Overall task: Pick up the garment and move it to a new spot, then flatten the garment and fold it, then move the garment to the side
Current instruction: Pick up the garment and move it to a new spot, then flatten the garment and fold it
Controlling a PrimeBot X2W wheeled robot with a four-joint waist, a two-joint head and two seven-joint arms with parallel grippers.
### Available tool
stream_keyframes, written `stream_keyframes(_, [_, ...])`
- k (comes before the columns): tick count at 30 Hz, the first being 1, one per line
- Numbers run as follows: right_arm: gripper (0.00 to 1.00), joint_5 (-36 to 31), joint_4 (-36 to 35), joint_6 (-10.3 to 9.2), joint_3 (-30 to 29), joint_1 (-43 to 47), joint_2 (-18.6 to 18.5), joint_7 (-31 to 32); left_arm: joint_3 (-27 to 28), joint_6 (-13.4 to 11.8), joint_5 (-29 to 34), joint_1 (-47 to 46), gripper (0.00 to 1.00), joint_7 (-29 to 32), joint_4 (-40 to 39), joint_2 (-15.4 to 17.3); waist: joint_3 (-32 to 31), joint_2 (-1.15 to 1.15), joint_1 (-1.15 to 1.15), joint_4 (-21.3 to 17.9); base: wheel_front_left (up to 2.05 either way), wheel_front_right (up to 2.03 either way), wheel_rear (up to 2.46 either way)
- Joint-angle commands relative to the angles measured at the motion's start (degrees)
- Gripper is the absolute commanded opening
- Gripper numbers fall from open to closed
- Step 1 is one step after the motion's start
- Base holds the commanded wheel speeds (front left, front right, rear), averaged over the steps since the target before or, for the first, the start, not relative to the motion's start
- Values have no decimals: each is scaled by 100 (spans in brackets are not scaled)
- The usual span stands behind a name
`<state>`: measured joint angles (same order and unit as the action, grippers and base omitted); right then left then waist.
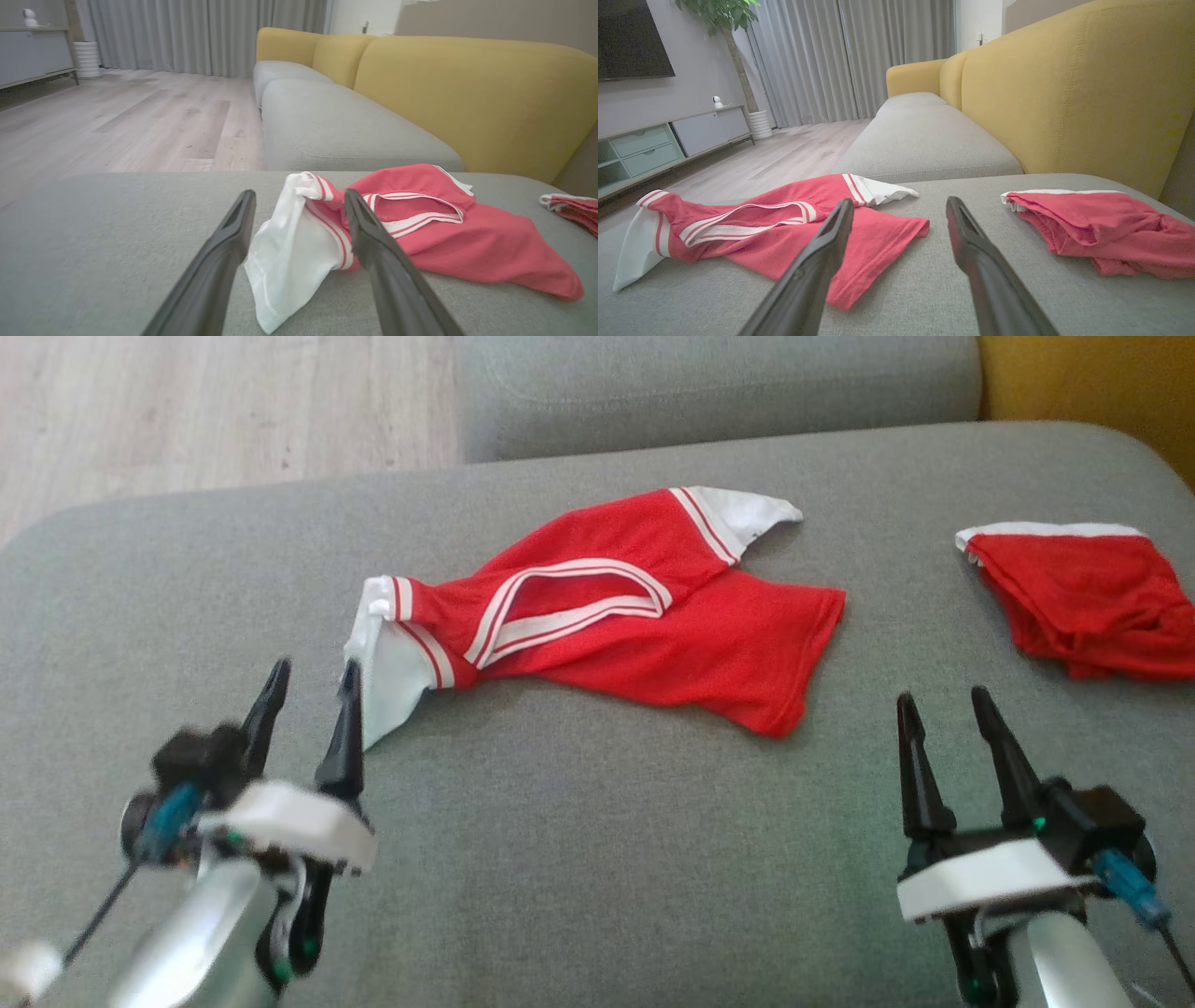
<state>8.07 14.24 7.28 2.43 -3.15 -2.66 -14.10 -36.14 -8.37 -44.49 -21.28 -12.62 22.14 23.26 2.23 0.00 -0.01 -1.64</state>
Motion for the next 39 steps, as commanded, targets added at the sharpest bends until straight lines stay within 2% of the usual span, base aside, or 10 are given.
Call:
stream_keyframes(1, [100,-24,-172,21,92,-59,-21,16,359,-112,-39,-136,100,-88,-311,245,-58,0,1,22,0,0,0])
stream_keyframes(6, [100,-62,-221,21,-34,166,-21,77,595,-610,-31,746,100,-183,-1165,346,-191,0,1,65,0,0,0])
stream_keyframes(9, [100,-80,-246,21,-67,313,-21,112,608,-825,68,1219,100,-208,-1531,346,-251,0,1,94,0,0,0])
stream_keyframes(14, [100,-57,-277,21,-81,505,-21,145,637,-1120,233,1838,100,-229,-1941,214,-319,0,1,129,0,0,0])
stream_keyframes(17, [100,-24,-258,21,-43,573,-21,150,639,-1216,335,2077,100,-233,-2021,133,-354,0,1,140,0,0,0])
stream_keyframes(39, [100,-28,91,21,192,439,-21,175,881,-924,661,2266,100,-237,-1702,-244,-375,0,1,139,0,0,0])
